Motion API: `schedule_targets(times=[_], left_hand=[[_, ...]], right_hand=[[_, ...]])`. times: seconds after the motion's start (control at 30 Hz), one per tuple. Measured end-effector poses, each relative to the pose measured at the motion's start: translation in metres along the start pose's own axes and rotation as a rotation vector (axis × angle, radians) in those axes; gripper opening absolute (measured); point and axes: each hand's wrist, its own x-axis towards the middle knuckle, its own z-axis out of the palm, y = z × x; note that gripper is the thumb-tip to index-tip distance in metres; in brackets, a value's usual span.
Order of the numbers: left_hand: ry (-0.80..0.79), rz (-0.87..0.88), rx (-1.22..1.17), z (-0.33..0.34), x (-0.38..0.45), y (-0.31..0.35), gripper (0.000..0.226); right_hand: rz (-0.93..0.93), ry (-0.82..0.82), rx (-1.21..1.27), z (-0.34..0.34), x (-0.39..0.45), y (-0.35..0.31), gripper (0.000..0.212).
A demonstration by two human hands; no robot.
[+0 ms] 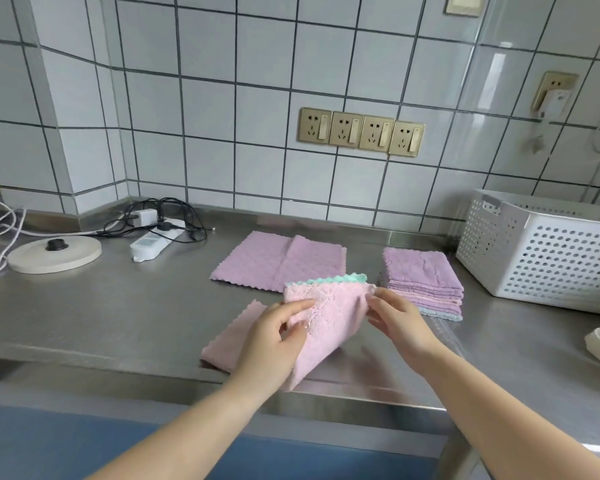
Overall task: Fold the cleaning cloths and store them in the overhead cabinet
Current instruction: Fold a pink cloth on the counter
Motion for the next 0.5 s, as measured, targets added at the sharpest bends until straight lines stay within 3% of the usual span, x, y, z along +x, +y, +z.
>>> schedule_targets(times=[0.13, 0.23, 0.37, 0.5], left_hand=[[0.001, -0.049, 0.095, -0.033, -0.004, -0.02, 0.041], [-0.022, -0.017, 0.308, -0.06, -0.012, -0.039, 0.024], [-0.014, 0.107, 0.752, -0.083, -0.024, -0.058, 0.041], [0.02, 0.175, 0.834, -0.09, -0.027, -0.062, 0.027]], right_hand=[[-0.002, -0.021, -0.103, 0.027, 0.015, -0.002, 0.022], [-0.029, -0.054, -0.243, 0.051, 0.026, -0.003, 0.018], [-0.076, -0.077, -0.57, 0.078, 0.04, -0.002, 0.016], [-0.07, -0.126, -0.692, 0.095, 0.047, 0.0, 0.009]])
